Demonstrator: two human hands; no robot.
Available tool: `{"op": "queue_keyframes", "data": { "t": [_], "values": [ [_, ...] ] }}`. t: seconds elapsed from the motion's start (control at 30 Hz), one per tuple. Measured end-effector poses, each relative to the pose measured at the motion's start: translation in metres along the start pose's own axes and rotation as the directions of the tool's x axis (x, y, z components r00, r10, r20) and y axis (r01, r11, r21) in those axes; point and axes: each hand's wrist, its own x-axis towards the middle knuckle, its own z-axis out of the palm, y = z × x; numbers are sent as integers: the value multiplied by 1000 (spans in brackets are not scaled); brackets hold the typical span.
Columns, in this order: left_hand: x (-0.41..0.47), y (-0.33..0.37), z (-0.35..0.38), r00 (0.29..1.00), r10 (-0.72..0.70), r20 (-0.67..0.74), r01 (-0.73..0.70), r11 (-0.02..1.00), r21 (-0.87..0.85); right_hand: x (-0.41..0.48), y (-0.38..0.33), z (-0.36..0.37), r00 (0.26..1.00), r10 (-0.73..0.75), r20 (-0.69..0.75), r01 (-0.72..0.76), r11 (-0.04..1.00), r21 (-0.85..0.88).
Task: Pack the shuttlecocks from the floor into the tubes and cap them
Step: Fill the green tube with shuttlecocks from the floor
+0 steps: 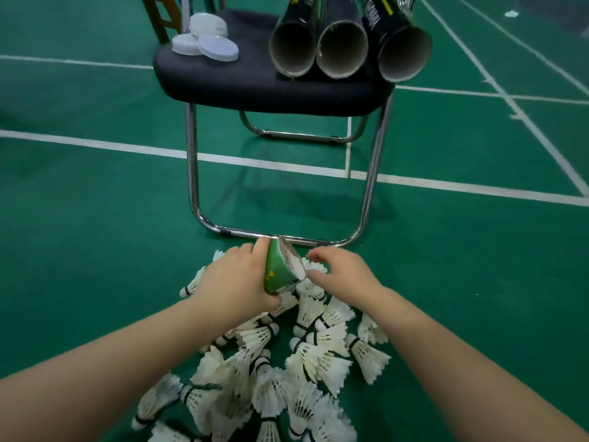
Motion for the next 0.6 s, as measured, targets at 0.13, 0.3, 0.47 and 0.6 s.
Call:
{"op": "queue_keyframes", "data": {
  "t": [0.13, 0.3, 0.47, 0.6],
  "values": [
    [16, -1, 8, 1000, 9, -3, -9, 1000, 9, 28, 20, 39, 997, 8, 73, -5, 999, -53],
    [28, -7, 18, 1000, 13, 5, -13, 1000, 25, 45, 22, 61, 993, 54, 106, -32, 980, -199],
    [32, -13, 26, 1000, 19, 12, -19, 1000, 15, 53, 36, 73, 989, 81, 125, -44, 961, -274],
    [32, -13, 29, 1000, 20, 14, -20, 1000, 3, 54, 41, 74, 989, 123, 85, -98, 963, -250]
  ]
}}
